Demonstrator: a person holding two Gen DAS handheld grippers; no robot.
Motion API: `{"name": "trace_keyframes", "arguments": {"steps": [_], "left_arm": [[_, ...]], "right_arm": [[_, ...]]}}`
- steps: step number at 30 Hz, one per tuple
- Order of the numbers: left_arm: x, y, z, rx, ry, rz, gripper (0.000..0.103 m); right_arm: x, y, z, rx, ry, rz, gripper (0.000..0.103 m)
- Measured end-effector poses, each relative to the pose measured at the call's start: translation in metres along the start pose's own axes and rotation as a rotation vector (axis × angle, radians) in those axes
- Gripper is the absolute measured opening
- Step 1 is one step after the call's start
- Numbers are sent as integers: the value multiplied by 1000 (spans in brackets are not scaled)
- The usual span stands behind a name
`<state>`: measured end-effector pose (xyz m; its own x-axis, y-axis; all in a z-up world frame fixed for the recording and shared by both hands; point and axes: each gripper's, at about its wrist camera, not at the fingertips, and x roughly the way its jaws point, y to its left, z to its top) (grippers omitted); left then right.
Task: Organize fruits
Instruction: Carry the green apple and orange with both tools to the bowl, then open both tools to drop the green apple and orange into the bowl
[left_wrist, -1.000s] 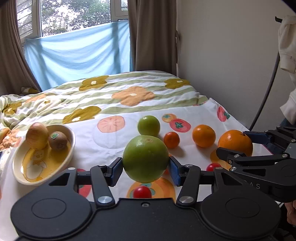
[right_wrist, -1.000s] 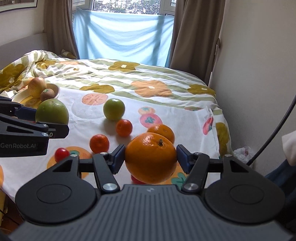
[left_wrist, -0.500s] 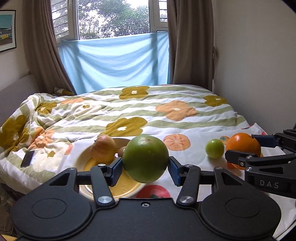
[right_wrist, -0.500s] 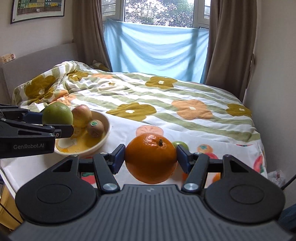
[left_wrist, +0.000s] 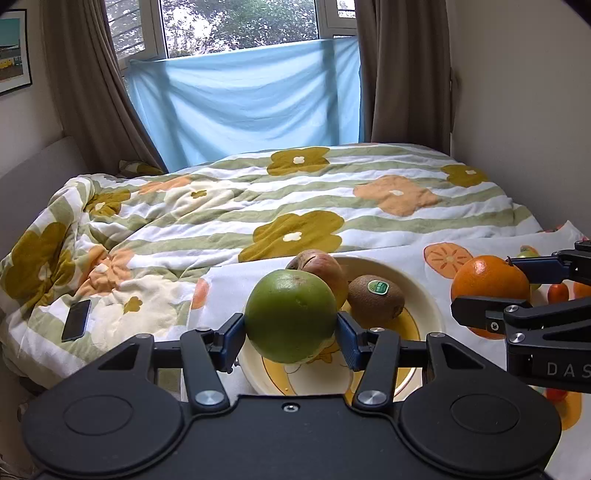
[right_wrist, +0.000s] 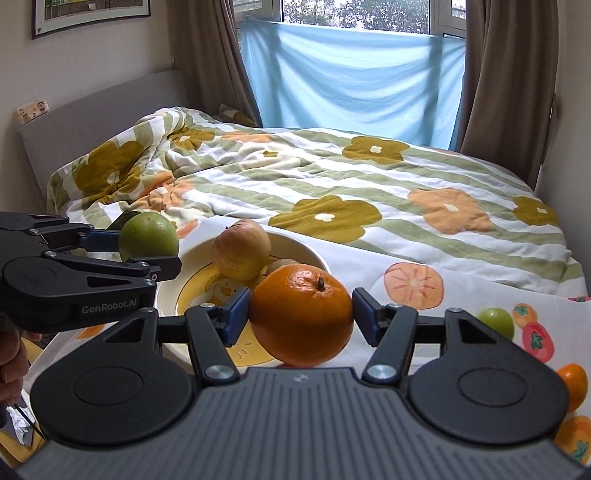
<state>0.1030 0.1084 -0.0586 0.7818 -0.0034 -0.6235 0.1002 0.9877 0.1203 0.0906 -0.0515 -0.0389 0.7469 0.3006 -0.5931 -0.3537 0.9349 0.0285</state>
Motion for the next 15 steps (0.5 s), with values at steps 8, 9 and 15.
{"name": "trace_keyframes", "arguments": {"steps": [8, 9, 15], "left_arm": [[48, 13, -9, 108, 68, -55, 57], [51, 13, -11, 116, 73, -59, 57], [69, 15, -14, 148, 105, -80, 57]], "right_arm": [[36, 16, 0, 53, 60, -20, 75], [39, 16, 0, 56, 66, -24, 75], [52, 21, 0, 75, 92, -48, 75]]}}
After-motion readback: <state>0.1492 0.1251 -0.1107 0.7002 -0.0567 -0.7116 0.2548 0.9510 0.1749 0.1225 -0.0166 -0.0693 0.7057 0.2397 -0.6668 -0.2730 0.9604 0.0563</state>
